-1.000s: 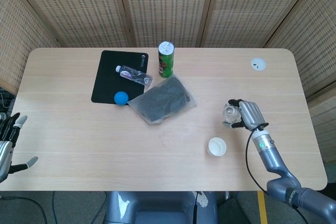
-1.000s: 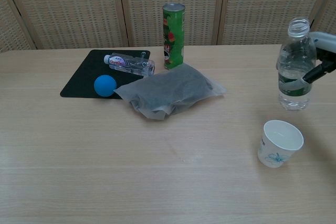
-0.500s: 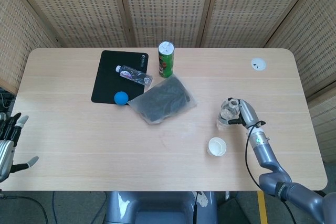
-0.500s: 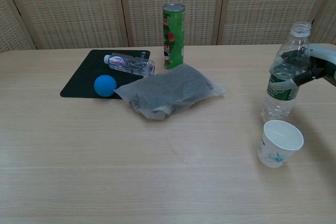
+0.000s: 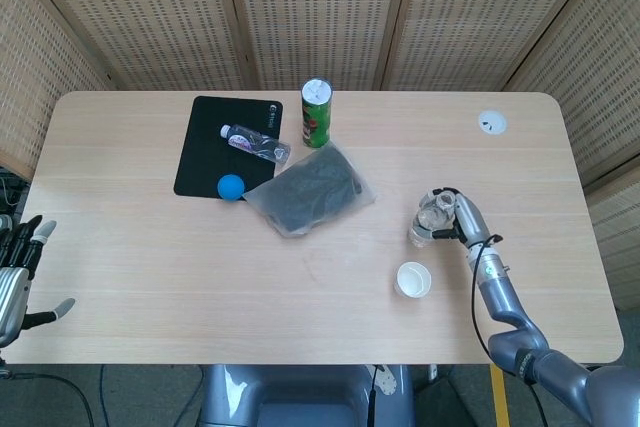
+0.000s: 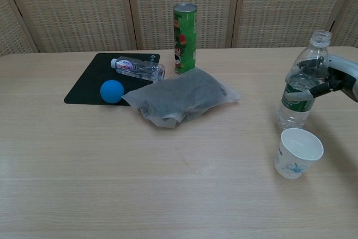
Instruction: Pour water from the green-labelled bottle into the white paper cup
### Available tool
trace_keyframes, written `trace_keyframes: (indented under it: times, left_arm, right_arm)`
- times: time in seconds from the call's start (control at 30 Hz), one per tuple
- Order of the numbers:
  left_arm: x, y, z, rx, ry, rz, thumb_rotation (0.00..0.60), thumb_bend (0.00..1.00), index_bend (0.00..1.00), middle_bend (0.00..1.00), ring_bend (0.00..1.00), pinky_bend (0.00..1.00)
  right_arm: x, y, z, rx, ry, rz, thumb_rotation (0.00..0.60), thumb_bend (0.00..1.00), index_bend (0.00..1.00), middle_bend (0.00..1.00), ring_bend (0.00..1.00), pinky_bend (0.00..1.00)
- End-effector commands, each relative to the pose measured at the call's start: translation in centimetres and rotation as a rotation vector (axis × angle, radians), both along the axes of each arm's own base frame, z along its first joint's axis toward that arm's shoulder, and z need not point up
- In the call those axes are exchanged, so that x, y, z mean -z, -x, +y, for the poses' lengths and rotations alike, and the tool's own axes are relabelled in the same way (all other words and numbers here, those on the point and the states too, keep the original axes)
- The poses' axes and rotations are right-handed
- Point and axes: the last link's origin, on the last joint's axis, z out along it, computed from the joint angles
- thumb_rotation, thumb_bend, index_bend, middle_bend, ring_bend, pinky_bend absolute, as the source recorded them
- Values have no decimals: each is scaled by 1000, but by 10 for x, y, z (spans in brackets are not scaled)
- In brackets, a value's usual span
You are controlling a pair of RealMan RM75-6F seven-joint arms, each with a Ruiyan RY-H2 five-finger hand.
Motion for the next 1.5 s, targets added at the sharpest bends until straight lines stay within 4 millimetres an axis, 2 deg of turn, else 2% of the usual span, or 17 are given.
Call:
trace_keyframes:
  times: [0.03, 0.3, 0.4, 0.5, 0.57, 0.67, 1.03, 1.2, 1.3, 1.43, 1.47, 1.5]
  left_arm:
    - [1, 0, 0, 0, 2, 2, 600, 125, 0, 0, 0, 0]
    - [1, 0, 0, -2, 2, 4, 600, 124, 0, 0, 0, 0]
    - [1, 0, 0, -1, 2, 3, 600, 124, 0, 0, 0, 0]
    - [0, 0, 0, -1, 1, 0, 600, 124, 0, 0, 0, 0]
    - [0, 0, 0, -1, 0, -1, 600, 124, 0, 0, 0, 0]
    - [-1, 0, 0, -1, 0, -3, 600, 124, 0, 0, 0, 0]
    - [-2, -1, -1, 5, -2, -8, 600, 124, 0, 0, 0, 0]
    - [-3, 0, -2, 4, -4, -8, 600, 124, 0, 0, 0, 0]
    - [-3, -1, -2, 6, -6, -10, 600, 123, 0, 0, 0, 0]
    - [-5, -2, -4, 11, -7, -15, 600, 124, 0, 0, 0, 0]
    - [-6, -3, -5, 16, -13, -20, 600, 124, 0, 0, 0, 0]
    - [-7, -3, -7, 20, -14, -23, 600, 124, 0, 0, 0, 0]
  right_arm:
    - [3, 2, 1, -12, -19, 6, 600, 323, 525, 455, 199, 67]
    - [5, 5, 4, -38, -44, 6, 600, 186, 418, 284, 92, 20]
    - [5, 6, 4, -47, -48, 1, 600, 153, 347, 232, 51, 4]
    - [4, 7, 5, -55, -52, -2, 600, 65, 243, 146, 7, 0]
    - [3, 7, 5, -59, -55, -4, 600, 18, 160, 65, 0, 0]
    - [1, 9, 6, -64, -64, -5, 600, 0, 88, 3, 0, 0]
    - [-15, 23, 14, -64, -109, 22, 600, 0, 1, 0, 0, 0]
    - [-24, 32, 17, -53, -119, 57, 600, 0, 0, 0, 0, 0]
    - [-37, 42, 22, -50, -116, 96, 600, 0, 0, 0, 0, 0]
    - [-67, 57, 34, -67, -101, 198, 600, 0, 0, 0, 0, 0]
    - [-93, 72, 42, -73, -64, 291, 600, 0, 0, 0, 0, 0]
    - [-106, 78, 50, -86, -47, 337, 600, 0, 0, 0, 0, 0]
